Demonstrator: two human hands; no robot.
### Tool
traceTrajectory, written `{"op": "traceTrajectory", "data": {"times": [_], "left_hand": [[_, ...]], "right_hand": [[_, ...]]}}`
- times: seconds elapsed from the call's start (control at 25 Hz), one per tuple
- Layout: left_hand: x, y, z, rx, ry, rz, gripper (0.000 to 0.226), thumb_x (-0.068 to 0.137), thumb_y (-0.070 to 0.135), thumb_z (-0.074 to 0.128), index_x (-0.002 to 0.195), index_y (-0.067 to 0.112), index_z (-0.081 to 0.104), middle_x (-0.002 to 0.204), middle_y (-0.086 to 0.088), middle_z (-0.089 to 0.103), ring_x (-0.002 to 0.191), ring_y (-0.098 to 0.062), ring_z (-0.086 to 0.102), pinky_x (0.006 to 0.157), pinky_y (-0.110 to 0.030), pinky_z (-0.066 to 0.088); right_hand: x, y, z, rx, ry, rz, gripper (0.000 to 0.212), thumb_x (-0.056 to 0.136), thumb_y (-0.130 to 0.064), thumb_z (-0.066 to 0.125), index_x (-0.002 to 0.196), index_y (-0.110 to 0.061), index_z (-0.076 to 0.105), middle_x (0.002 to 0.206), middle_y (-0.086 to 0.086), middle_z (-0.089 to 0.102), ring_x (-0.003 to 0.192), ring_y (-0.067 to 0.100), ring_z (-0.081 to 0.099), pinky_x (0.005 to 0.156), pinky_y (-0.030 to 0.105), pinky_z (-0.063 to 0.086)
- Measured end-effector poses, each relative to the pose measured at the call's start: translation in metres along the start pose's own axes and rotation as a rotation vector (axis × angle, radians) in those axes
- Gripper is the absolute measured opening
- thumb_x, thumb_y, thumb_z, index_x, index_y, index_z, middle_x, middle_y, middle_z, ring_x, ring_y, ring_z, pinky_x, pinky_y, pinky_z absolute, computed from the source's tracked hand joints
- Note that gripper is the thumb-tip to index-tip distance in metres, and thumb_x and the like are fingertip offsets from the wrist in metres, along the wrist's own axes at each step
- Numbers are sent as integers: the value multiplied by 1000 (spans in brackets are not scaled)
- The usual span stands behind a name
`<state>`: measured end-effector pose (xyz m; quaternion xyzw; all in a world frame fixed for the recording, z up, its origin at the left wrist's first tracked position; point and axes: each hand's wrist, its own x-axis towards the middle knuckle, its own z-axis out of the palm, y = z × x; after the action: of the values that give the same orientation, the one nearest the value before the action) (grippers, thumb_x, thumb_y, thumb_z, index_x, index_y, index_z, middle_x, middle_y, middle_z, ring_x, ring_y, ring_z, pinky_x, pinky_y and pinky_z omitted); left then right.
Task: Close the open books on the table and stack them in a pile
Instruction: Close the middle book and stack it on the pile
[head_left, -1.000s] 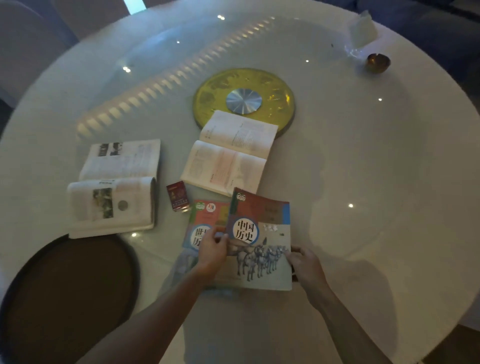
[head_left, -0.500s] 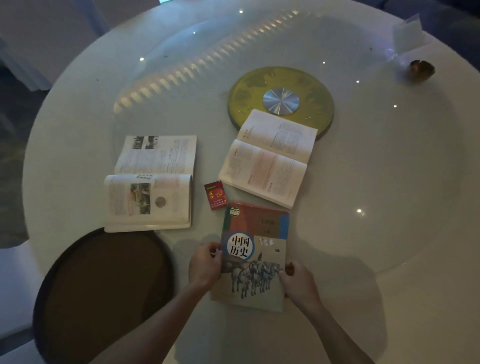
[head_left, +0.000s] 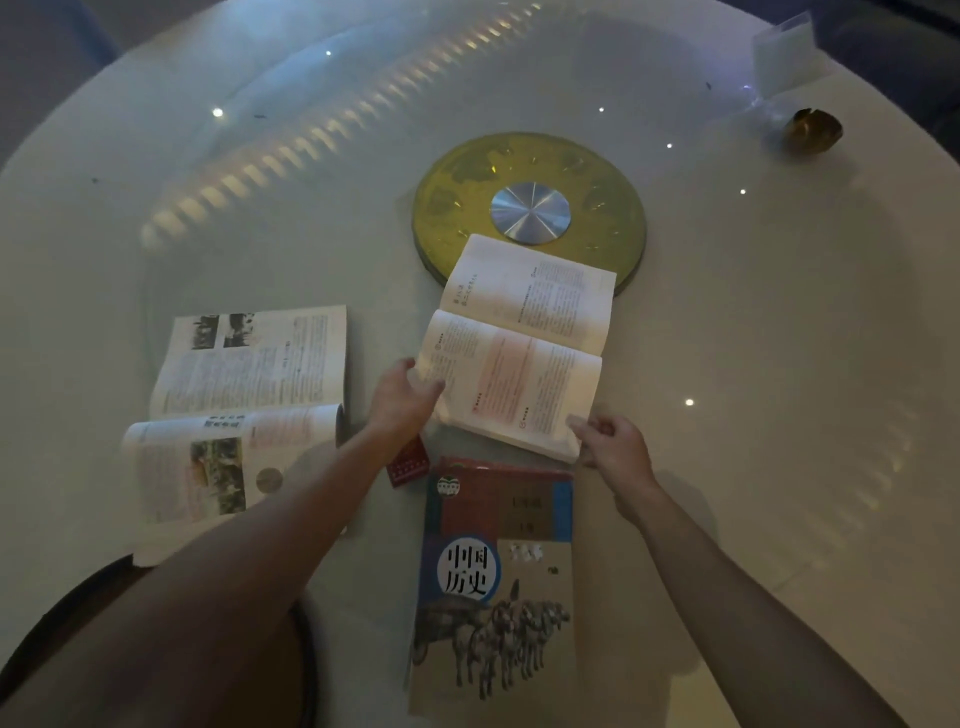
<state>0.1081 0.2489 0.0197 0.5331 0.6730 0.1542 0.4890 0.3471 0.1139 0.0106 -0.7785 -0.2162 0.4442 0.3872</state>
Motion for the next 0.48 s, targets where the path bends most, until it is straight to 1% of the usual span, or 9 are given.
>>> {"op": "traceTrajectory", "data": {"times": [0.04, 0.08, 0.12, 0.16, 0.2, 0.24, 0.36, 0.44, 0.48], "left_hand": [[10, 4, 2, 17, 3, -27, 70, 92, 34, 68, 152, 14, 38, 149, -10, 50, 134, -29, 52, 108, -48, 46], [19, 5, 5, 43, 11, -54, 72, 92, 35, 68, 153, 14, 37, 152, -8, 47, 136, -30, 49, 109, -48, 45], [26, 7, 7, 88, 25, -74, 73, 91, 37, 69, 153, 14, 37, 153, -9, 44, 137, -31, 47, 109, -49, 45], [32, 6, 9, 134, 38, -87, 73, 90, 38, 69, 152, 13, 39, 151, -10, 44, 135, -31, 48, 107, -50, 46], [34, 7, 11, 150, 42, -101, 70, 90, 38, 68, 149, 12, 42, 147, -12, 48, 131, -32, 51, 105, -49, 48], [38, 7, 13, 138, 37, -108, 65, 91, 37, 68, 146, 10, 45, 141, -12, 54, 127, -32, 55, 101, -48, 51], [43, 11, 16, -14, 19, -109, 49, 94, 31, 66, 136, 9, 58, 126, -10, 68, 109, -26, 66, 89, -42, 57], [41, 25, 22, -145, 21, -80, 38, 95, 25, 66, 129, 9, 66, 119, -9, 71, 102, -24, 68, 86, -39, 58], [37, 34, 26, -193, 8, -58, 35, 95, 23, 65, 127, 9, 67, 114, -8, 71, 98, -22, 68, 81, -36, 58]], "right_hand": [[9, -4, 3, 40, -6, 11, 7, 95, -27, 71, 99, -21, 69, 103, 0, 72, 102, 24, 71, 92, 50, 60], [17, -5, 6, 68, -21, 30, 7, 95, -26, 70, 101, -22, 69, 108, 2, 74, 105, 24, 71, 92, 48, 61], [25, -4, 8, 88, -27, 57, 14, 95, -26, 69, 107, -19, 71, 113, 4, 75, 107, 24, 71, 92, 46, 61], [31, -4, 10, 94, -24, 84, 20, 95, -26, 68, 112, -16, 71, 116, 5, 75, 108, 25, 71, 92, 46, 61], [35, -3, 10, 90, -23, 101, 22, 96, -26, 66, 114, -14, 72, 116, 7, 75, 107, 26, 72, 91, 47, 61], [38, -3, 8, 98, -16, 105, 20, 97, -25, 64, 111, -13, 72, 114, 8, 76, 106, 27, 72, 91, 48, 61], [46, -5, -6, 125, 7, 86, 15, 100, -22, 60, 100, -12, 71, 110, 12, 76, 105, 30, 73, 93, 54, 60], [50, -8, -22, 163, 26, 83, 14, 100, -22, 60, 98, -12, 69, 111, 14, 76, 106, 32, 73, 95, 56, 58], [50, -9, -33, 190, 45, 89, 13, 100, -22, 60, 97, -13, 68, 111, 14, 77, 106, 33, 73, 95, 56, 58]]}}
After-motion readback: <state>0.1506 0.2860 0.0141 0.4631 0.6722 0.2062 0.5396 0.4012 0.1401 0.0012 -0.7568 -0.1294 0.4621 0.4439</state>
